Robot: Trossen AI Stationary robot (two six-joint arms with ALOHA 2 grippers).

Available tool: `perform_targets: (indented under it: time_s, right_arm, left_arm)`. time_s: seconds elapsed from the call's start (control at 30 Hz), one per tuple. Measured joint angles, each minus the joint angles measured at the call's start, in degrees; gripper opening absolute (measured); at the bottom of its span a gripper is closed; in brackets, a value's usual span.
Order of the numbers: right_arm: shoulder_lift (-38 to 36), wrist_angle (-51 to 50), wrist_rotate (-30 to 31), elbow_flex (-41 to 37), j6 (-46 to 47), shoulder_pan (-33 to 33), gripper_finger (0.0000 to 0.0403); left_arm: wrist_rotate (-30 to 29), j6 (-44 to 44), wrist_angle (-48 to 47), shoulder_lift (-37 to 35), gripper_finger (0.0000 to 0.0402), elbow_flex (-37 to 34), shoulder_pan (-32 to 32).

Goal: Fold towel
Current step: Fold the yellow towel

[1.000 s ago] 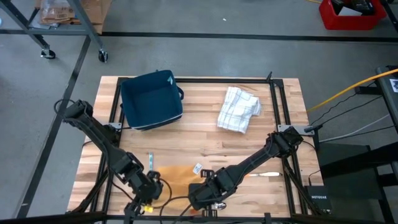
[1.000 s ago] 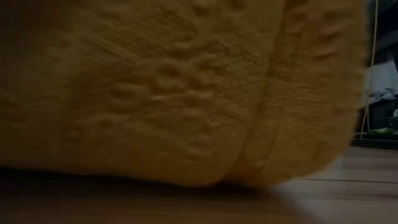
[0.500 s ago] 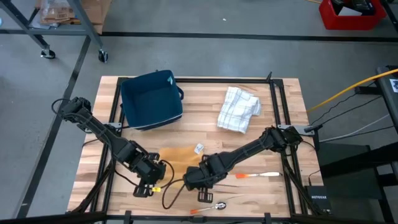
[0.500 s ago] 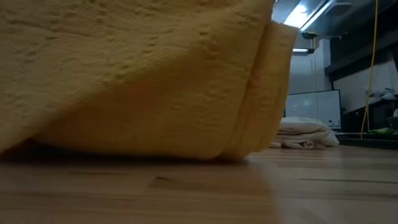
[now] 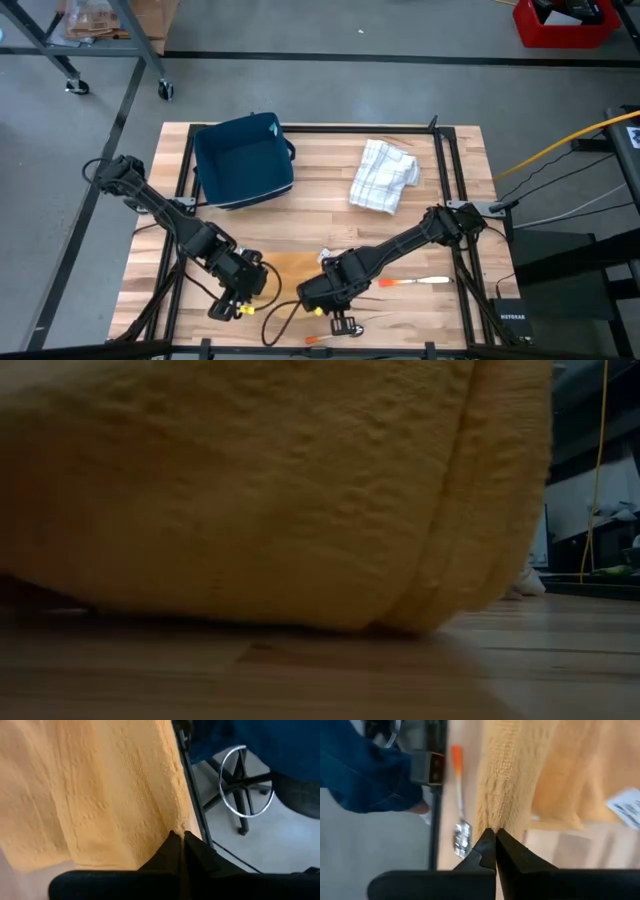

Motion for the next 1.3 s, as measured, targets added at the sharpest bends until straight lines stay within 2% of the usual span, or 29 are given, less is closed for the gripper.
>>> perform_targets:
  time_s: [0.13,0.27,0.33,0.57,0.67,0.87,1.0,1.17,1.3]
  right_arm:
    - [-0.8,-5.6,5.5,1.7,0.7,-1.3,0.0002]
    - [-1.6,-11.2,11.8,1.9,1.8,-2.8,0.0002]
    - [-1.7,-12.1,12.7,1.9,2.2,-3.5,0.0002]
    - [-1.3,-7.1,2.2,1.1,1.6,-3.0,0.0001]
    - [-1.3,-5.6,0.2,1.1,1.4,-1.6,0.0001]
    - [-1.3,-2.0,0.0,1.1,1.4,2.1,0.0001]
    - [-1.3,1.4,-2.2,1.1,0.0,3.5,0.0001]
    - [-1.3,2.0,-0.1,0.8,-1.8,3.4,0.0001]
    - [-1.2,2.6,0.6,-2.6,-3.3,2.5,0.0001]
  left_arm:
    - [-0.5,0.4,-0.6,-1.6,0.0000,0.6,2.3]
    - [-5.7,0.4,-5.1,-3.1,0.0000,0.7,4.7]
    - [-7.6,-0.4,-7.6,-3.2,0.0000,0.6,5.6]
    - [-5.1,-1.7,-6.6,-3.0,0.0000,0.6,4.3]
    - [-4.8,-2.9,-4.2,-2.9,0.0000,0.6,2.4]
    - [-4.7,-3.0,1.5,-0.3,0.0000,0.6,-2.5]
    - [-1.7,-1.1,5.6,2.0,0.0000,0.6,-4.4]
    - [-0.7,2.0,7.1,4.5,0.0000,0.4,-4.7]
    - [-0.5,3.2,9.8,5.0,0.0000,-3.0,-3.5]
